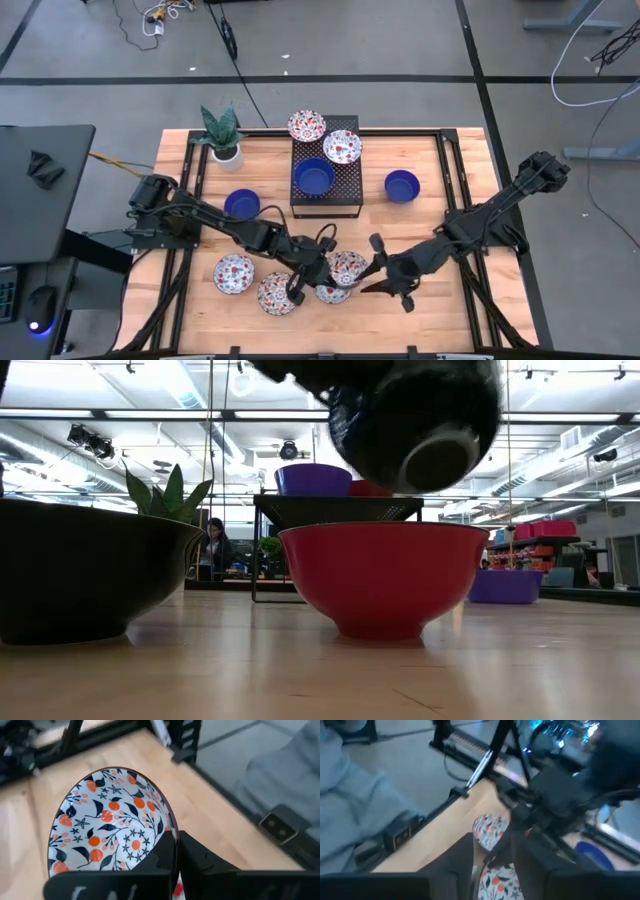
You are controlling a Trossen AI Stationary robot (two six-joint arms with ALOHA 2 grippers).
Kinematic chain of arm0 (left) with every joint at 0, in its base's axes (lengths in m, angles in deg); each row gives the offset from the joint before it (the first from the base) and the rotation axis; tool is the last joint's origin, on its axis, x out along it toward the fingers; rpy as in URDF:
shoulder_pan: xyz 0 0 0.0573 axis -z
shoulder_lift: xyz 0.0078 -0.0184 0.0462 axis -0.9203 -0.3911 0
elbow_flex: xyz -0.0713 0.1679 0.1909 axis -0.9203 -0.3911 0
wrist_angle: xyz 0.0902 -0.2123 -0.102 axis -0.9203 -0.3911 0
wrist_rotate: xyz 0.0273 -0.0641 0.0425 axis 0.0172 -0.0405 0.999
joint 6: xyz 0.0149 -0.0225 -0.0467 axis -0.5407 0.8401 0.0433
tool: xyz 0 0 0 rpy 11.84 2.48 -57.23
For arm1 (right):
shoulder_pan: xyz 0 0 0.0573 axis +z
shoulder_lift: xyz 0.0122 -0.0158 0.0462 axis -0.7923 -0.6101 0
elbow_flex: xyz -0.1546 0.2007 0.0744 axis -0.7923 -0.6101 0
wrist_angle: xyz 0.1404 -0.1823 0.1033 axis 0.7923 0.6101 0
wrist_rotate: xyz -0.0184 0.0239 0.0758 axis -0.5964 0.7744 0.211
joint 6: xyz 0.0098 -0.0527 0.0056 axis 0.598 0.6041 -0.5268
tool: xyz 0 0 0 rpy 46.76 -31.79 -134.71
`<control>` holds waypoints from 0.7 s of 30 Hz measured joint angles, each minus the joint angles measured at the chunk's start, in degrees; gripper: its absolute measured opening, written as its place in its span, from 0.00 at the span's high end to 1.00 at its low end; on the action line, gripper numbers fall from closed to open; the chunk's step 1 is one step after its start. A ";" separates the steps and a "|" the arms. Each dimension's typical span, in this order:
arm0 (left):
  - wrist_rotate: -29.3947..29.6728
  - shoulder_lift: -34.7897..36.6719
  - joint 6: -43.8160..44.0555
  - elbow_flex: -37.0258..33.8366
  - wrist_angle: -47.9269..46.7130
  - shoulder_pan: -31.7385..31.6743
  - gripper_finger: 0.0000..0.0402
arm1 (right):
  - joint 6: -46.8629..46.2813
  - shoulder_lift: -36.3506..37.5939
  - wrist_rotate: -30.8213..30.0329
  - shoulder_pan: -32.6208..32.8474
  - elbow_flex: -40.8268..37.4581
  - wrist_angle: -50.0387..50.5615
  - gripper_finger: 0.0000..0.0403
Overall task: Pick & Place Mini bowls
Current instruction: Stack the right orange patterned bowl on top of the other orange patterned bowl on the shelf
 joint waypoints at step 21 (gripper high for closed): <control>35.69 2.73 -5.05 41.92 -53.50 -19.03 0.97 | -22.37 -0.09 -9.48 5.66 -17.26 -13.24 0.77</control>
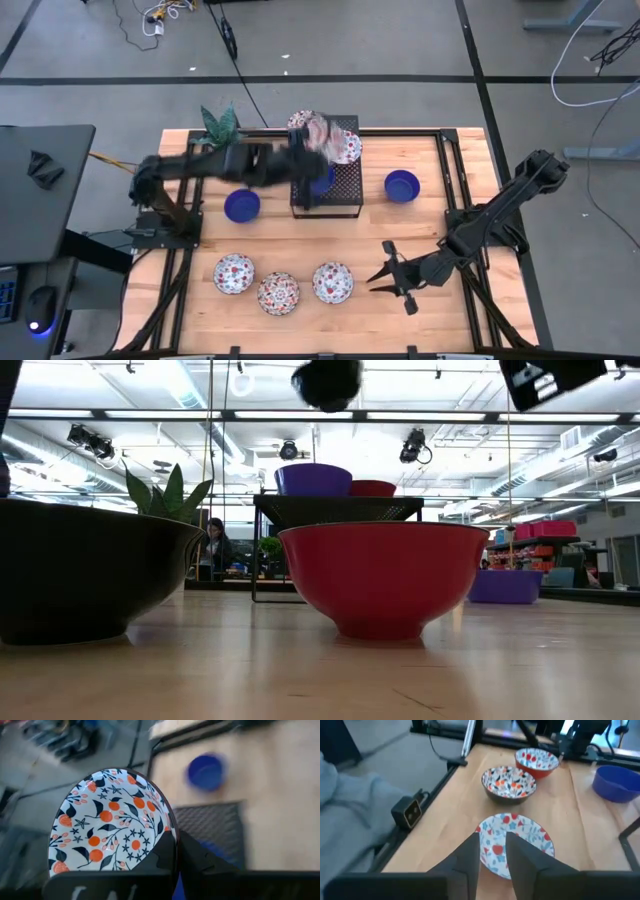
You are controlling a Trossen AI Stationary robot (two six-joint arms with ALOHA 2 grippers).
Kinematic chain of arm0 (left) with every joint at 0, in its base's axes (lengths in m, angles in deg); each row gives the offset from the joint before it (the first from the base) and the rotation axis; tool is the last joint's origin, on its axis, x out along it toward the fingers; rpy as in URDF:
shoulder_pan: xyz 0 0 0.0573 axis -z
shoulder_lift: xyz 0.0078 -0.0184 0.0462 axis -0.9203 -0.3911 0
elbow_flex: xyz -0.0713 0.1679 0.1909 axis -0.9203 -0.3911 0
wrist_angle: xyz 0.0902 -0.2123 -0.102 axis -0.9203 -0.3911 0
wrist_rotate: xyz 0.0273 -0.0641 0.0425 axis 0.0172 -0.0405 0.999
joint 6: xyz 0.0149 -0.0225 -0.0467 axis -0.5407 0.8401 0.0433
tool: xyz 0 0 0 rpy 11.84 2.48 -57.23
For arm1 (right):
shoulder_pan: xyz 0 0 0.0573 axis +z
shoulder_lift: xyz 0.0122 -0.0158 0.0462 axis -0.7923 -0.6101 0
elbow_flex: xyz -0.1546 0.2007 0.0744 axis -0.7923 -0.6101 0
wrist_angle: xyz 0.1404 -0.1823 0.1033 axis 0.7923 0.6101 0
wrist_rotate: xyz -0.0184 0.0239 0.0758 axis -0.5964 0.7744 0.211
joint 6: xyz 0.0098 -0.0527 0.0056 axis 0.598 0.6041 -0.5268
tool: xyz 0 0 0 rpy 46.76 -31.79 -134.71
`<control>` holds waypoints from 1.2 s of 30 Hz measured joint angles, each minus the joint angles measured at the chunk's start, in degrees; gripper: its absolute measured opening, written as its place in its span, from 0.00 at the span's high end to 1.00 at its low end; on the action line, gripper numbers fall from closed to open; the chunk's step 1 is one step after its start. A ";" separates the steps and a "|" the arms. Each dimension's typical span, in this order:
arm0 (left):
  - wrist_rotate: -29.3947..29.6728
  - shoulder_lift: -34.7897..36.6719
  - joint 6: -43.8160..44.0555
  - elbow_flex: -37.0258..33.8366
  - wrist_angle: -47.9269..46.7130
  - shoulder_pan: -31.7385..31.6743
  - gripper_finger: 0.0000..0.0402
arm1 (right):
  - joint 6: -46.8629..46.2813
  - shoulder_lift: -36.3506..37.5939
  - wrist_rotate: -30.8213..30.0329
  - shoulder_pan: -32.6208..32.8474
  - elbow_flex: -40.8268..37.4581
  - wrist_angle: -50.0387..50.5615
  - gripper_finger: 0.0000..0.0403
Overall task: Pick & Place Mini bowls
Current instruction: Stack the right orange patterned bowl on top of the other orange patterned bowl on the shelf
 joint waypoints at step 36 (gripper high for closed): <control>-11.08 -1.47 0.04 -17.46 14.60 -21.65 0.97 | 0.96 0.02 -0.85 0.00 -6.55 -13.71 0.86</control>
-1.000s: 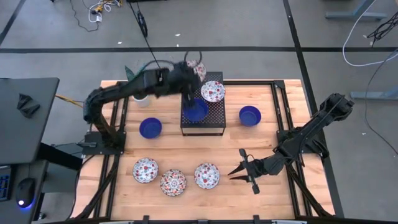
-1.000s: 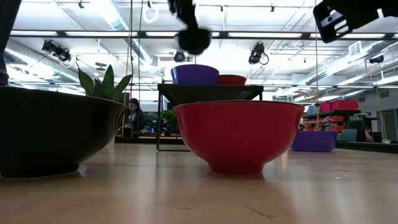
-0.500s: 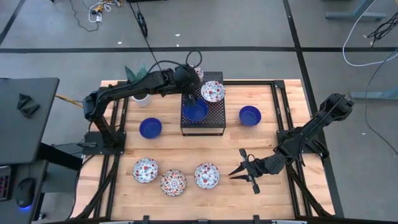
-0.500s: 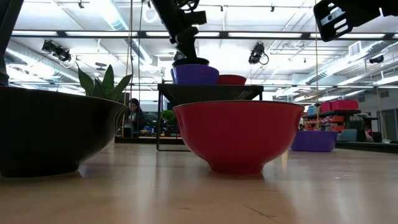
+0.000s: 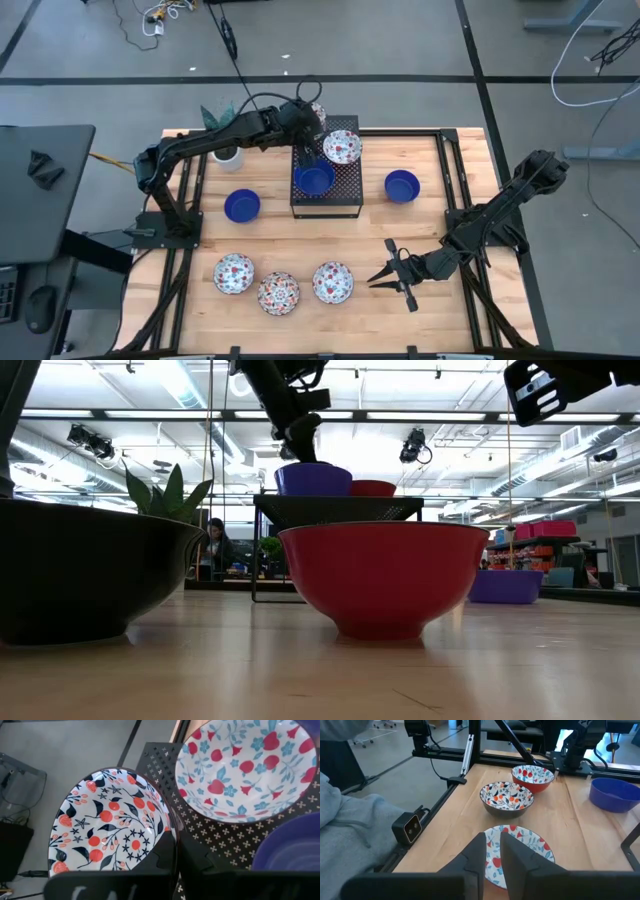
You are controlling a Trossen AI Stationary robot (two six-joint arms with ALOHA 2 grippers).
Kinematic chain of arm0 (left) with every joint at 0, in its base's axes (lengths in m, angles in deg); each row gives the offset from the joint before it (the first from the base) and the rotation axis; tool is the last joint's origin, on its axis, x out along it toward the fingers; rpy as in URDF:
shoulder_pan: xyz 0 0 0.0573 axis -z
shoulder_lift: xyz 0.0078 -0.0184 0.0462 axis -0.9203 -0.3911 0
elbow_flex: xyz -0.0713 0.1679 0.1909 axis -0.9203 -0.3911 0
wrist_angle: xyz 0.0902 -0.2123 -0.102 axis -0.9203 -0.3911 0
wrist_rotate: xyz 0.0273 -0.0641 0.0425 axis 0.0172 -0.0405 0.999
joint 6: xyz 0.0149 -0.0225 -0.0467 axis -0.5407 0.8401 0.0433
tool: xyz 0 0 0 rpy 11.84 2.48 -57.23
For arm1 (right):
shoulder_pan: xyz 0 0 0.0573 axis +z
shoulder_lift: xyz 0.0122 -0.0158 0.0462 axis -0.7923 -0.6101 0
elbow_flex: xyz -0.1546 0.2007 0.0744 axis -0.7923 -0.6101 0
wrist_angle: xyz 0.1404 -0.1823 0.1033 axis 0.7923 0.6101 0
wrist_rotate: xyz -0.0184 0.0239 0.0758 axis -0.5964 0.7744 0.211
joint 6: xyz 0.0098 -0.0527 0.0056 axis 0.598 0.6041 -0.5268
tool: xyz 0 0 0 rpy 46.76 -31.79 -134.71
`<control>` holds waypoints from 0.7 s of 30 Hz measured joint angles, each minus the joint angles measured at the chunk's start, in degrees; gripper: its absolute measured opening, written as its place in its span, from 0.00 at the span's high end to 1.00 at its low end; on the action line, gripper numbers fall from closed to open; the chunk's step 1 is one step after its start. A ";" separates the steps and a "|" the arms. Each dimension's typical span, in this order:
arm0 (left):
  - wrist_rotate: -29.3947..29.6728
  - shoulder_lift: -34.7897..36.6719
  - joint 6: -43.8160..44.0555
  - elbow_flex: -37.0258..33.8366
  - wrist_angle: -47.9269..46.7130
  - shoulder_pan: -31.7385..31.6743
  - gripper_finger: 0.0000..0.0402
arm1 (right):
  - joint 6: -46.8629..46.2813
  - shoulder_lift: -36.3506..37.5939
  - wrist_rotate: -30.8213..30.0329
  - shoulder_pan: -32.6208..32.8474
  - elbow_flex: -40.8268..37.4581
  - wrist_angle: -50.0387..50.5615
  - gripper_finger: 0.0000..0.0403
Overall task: Pick & Place Mini bowls
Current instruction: Stack the right orange patterned bowl on top of the other orange patterned bowl on the shelf
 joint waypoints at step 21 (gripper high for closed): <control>-0.90 -1.64 1.72 0.00 0.04 -1.37 0.97 | -0.04 0.00 0.02 -0.02 -0.02 0.06 0.86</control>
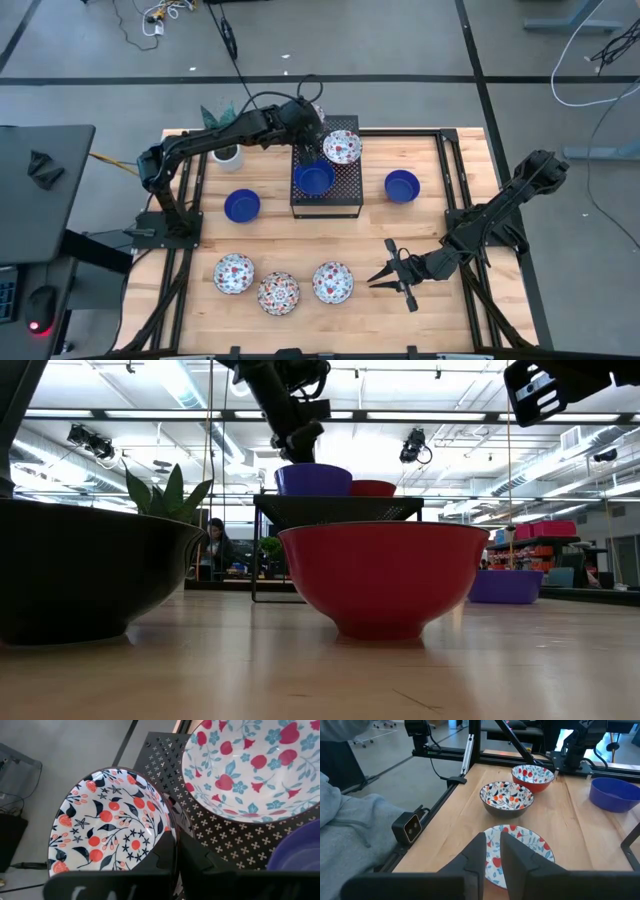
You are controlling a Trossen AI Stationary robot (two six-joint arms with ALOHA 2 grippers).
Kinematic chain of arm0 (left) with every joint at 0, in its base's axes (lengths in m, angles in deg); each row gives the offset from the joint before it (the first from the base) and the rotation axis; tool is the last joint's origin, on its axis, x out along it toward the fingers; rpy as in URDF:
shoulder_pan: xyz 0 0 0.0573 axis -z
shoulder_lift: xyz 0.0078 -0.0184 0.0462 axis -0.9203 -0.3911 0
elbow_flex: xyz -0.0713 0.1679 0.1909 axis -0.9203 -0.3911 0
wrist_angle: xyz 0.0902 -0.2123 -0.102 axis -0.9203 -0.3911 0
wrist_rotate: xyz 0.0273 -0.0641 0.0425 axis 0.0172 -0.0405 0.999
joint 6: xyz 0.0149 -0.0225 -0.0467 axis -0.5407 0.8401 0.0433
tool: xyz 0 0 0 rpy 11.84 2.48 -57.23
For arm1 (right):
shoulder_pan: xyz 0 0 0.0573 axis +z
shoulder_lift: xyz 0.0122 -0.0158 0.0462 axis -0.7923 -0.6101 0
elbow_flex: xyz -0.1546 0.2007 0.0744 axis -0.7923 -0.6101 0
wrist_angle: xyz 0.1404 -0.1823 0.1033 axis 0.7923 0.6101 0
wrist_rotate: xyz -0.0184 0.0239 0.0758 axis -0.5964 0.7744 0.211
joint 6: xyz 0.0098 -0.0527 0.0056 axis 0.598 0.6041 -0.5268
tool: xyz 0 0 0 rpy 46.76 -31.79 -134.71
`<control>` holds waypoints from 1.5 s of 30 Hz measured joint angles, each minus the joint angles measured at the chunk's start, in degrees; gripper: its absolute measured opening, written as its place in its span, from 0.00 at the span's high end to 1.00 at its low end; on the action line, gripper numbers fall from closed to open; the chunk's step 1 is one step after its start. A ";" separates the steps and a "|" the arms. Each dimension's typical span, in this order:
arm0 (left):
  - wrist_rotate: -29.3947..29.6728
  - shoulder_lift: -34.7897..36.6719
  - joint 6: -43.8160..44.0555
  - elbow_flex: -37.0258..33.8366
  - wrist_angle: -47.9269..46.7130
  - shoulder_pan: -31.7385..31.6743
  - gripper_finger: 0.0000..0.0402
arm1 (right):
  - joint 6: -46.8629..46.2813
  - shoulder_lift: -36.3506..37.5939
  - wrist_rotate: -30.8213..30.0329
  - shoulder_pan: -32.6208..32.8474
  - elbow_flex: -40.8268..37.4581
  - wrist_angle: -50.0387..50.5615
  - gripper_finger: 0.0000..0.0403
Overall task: Pick & Place Mini bowls
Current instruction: Stack the right orange patterned bowl on top of the other orange patterned bowl on the shelf
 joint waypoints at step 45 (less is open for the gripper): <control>-1.55 0.00 0.94 0.02 -0.39 -0.24 0.93 | 0.07 0.00 0.00 -0.01 0.00 0.01 0.86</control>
